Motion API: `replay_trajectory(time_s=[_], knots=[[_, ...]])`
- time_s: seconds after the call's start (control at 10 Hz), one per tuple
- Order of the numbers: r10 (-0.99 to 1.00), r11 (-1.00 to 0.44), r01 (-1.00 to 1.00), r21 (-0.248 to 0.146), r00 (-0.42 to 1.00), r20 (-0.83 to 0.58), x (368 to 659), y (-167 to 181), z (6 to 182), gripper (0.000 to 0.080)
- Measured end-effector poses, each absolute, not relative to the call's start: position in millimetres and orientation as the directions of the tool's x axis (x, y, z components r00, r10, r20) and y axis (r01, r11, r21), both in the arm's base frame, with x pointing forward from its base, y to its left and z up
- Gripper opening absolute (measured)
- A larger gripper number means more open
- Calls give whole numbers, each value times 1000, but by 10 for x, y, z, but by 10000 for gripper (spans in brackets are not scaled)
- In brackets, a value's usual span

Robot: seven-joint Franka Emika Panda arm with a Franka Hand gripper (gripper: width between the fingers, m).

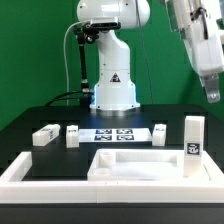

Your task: Assemble desk

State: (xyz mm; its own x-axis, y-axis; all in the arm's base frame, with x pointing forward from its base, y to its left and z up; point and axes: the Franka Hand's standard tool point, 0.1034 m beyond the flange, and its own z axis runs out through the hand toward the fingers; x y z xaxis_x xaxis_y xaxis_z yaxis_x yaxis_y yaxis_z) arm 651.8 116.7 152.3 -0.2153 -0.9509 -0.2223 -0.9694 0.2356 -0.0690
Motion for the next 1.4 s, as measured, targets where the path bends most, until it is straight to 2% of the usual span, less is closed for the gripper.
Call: replay_trajectory(time_s=[0.4, 0.5, 0.6, 0.8, 0.9, 1.3, 1.4], knots=[[-957, 207, -975, -77, -186, -221, 6515, 1177, 1533, 649], [-969, 138, -985, -103, -113, -219, 6458, 1190, 1591, 649], [-970, 126, -986, -107, -100, -220, 6287, 1224, 1639, 649], [-977, -60, -992, -108, 81, -198, 5973, 1281, 1576, 649], [-973, -106, -988, -110, 126, -192, 5953, 1302, 1545, 649], [-900, -385, -908, -164, 409, -150, 5948, 1302, 1523, 649], [-859, -471, -861, -193, 497, -121, 5830, 1326, 1379, 649]])
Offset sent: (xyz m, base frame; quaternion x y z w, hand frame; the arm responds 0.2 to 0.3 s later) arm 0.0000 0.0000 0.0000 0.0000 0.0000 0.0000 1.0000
